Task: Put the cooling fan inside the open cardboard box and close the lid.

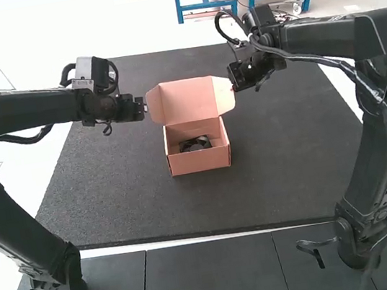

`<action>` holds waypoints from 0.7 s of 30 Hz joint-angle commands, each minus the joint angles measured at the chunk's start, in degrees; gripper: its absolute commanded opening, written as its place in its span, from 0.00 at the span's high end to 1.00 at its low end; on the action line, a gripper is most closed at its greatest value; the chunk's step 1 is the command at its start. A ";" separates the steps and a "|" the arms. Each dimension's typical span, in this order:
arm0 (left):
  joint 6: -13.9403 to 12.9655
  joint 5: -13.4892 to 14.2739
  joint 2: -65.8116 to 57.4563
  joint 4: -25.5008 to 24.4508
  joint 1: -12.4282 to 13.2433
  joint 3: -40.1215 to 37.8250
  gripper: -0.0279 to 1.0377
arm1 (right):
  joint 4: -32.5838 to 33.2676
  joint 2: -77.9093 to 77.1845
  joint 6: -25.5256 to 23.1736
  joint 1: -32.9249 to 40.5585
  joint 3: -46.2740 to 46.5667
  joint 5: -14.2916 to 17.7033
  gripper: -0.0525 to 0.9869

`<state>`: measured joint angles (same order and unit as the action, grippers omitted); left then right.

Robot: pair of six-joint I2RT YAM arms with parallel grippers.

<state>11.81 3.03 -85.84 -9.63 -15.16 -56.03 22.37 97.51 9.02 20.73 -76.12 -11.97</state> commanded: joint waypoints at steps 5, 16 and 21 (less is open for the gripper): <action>-0.30 -1.88 0.77 -0.04 -1.72 -2.94 0.07 | 0.31 -0.84 0.30 0.80 -2.02 -1.13 0.97; -0.39 -2.06 1.12 -0.57 -1.89 -3.30 0.07 | 0.39 -0.92 -2.51 6.60 -2.81 -2.10 0.97; -0.30 -2.06 1.47 -0.66 -1.89 -3.30 0.07 | 0.39 -0.92 -3.48 7.92 -2.72 -2.10 0.97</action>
<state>11.81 1.50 -85.84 -10.55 -16.58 -57.19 22.65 97.51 6.61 27.92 -77.19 -12.51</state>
